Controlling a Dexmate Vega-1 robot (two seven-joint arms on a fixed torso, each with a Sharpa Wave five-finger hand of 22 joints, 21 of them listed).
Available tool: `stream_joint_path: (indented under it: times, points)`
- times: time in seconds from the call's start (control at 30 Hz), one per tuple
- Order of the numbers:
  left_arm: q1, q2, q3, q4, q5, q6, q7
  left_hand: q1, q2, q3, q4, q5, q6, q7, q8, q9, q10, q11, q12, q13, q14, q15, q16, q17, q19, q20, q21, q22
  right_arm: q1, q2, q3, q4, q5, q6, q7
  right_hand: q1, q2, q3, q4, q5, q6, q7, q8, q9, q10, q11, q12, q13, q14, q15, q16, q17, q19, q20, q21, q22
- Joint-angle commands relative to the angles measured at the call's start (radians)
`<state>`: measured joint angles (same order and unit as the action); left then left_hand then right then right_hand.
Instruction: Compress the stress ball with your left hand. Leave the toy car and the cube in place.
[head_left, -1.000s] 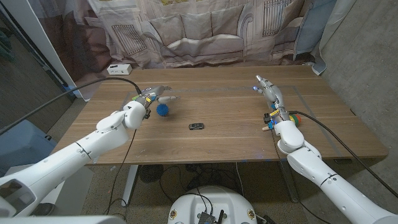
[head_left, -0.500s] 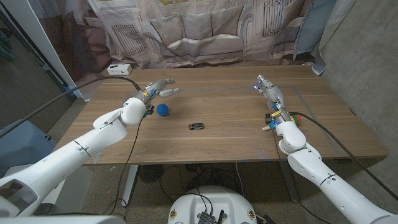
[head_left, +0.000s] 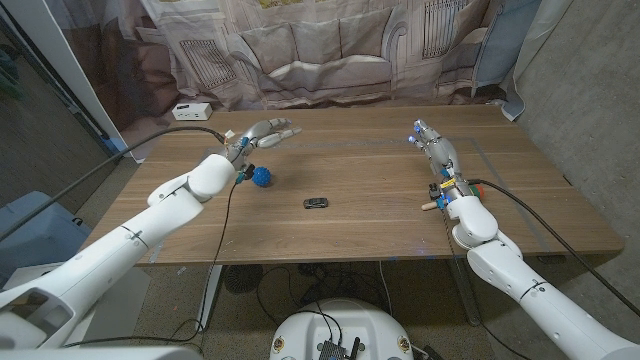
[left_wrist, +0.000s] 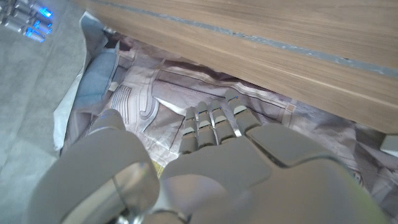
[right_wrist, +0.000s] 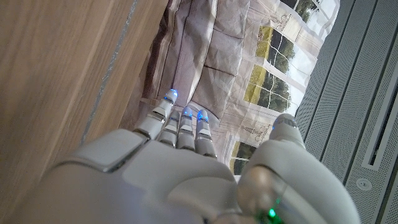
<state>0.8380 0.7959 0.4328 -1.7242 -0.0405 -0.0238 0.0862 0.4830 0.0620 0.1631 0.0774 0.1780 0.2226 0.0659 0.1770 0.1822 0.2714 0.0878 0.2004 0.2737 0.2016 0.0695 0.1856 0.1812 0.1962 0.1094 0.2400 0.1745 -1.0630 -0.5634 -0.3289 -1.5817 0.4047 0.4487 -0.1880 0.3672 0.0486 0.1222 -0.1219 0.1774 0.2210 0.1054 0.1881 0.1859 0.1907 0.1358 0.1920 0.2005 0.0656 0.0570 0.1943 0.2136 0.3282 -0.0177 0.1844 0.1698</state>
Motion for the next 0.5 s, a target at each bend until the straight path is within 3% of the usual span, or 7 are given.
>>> stream_joint_path:
  times: [0.03,0.5]
  points:
    - [-0.022,-0.08,-0.02,0.118,-0.24,-0.186,-0.099,-0.01,0.002,0.001,0.003,0.004,0.003,0.009,0.005,0.002,-0.002,0.004,0.004,-0.001,0.001,-0.001,0.001,0.002,0.005,-0.011,-0.002,0.005,0.021,-0.021,0.004,0.006,0.019,0.007,0.052,0.0,-0.007,-0.008,-0.004,0.002,-0.001,0.002,-0.005,0.003,-0.008,0.001,-0.001,-0.001,-0.007,0.004,-0.003,0.003,0.0,-0.002,-0.005,0.002]
    - [-0.059,-0.187,-0.003,0.219,-0.379,-0.253,-0.145,-0.015,0.0,-0.001,0.001,0.003,-0.01,0.009,0.002,0.001,-0.005,0.006,0.004,-0.008,-0.001,0.003,0.001,0.002,0.01,-0.013,-0.005,0.005,0.052,-0.024,-0.004,0.068,0.092,0.028,0.154,-0.003,-0.01,-0.01,-0.003,0.003,-0.004,0.007,-0.003,0.003,-0.008,0.002,0.001,-0.001,-0.006,0.005,0.0,0.002,0.004,-0.001,0.0,0.002]
